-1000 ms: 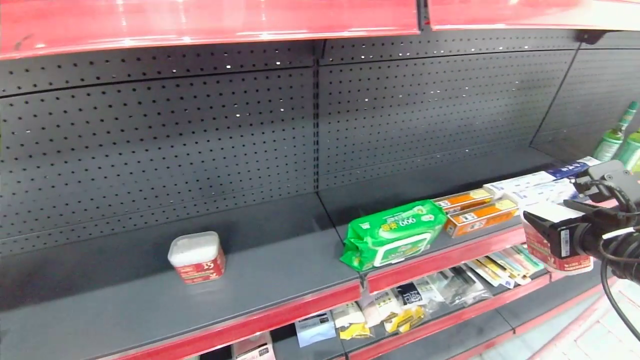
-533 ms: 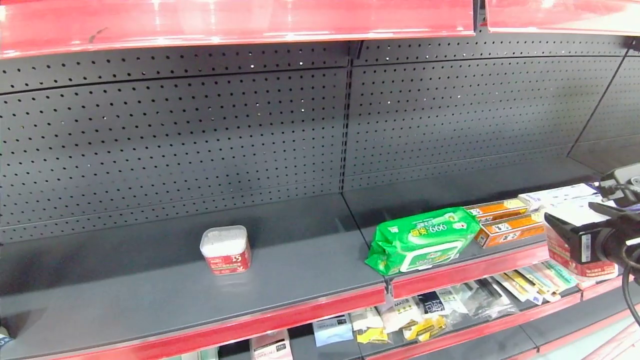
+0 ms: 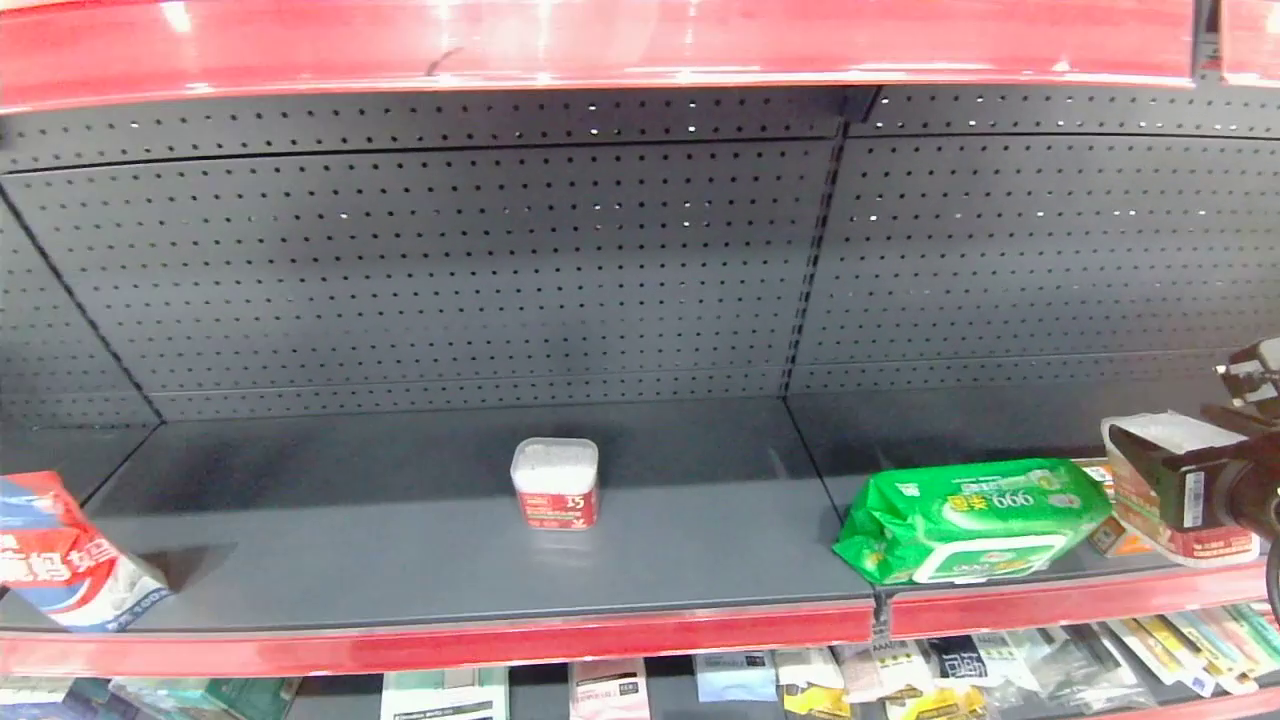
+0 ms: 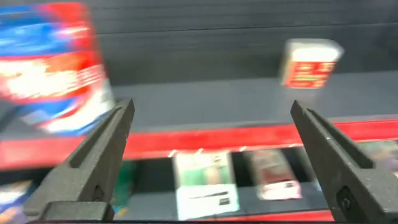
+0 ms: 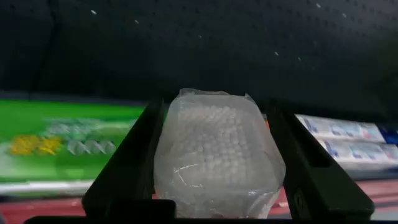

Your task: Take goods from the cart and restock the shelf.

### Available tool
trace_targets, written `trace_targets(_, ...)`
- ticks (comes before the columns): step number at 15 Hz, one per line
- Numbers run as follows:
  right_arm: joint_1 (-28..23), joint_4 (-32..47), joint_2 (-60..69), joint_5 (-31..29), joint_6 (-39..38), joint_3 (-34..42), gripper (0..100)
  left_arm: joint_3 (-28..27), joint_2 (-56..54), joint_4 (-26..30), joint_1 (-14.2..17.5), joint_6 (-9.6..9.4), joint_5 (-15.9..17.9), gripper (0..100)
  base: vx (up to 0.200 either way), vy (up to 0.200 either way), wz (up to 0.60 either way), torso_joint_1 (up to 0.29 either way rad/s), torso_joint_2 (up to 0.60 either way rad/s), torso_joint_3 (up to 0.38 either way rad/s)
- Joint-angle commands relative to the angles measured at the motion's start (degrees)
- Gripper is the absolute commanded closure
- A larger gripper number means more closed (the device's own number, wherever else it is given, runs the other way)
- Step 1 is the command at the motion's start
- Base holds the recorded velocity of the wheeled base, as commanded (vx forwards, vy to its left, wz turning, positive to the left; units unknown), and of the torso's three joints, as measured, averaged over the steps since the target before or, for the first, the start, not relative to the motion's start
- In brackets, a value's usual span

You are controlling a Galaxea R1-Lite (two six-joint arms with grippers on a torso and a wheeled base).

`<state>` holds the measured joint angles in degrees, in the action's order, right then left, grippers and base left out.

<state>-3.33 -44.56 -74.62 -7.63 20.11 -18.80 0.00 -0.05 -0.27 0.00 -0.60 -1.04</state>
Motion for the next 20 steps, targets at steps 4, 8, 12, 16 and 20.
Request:
trace_targets(4, -6.16, 0.00, 7.73, 0.60, -0.43, 0.69, 100, 0.00, 0.05, 0.00, 0.00, -0.02, -0.02, 0, 0.000, 0.000, 0.00, 0.000, 0.00, 0.000)
trace_targets(8, -7.31, 0.17, 17.14, 0.25, -2.54, 3.24, 100, 0.00, 0.05, 0.00, 0.00, -0.02, -0.02, 0, 0.000, 0.000, 0.00, 0.000, 0.00, 0.000)
trace_targets(12, -10.56, 3.42, 24.78, 0.51, -3.42, 8.60, 100, 0.00, 0.05, 0.00, 0.00, -0.02, -0.02, 0, 0.000, 0.000, 0.00, 0.000, 0.00, 0.000)
trace_targets(16, -12.93, 3.51, 28.56, -4.06, -4.73, 11.15, 100, -0.09, 0.14, 0.00, 0.00, -0.02, -0.02, 0, 0.000, 0.000, 0.00, 0.000, 0.00, 0.000)
trace_targets(20, -11.35, 3.60, 32.87, -2.83, -10.71, 12.38, 100, -0.09, 0.49, 0.00, -0.09, -0.11, 0.07, 0, 0.000, 0.000, 0.00, 0.000, 0.00, 0.000)
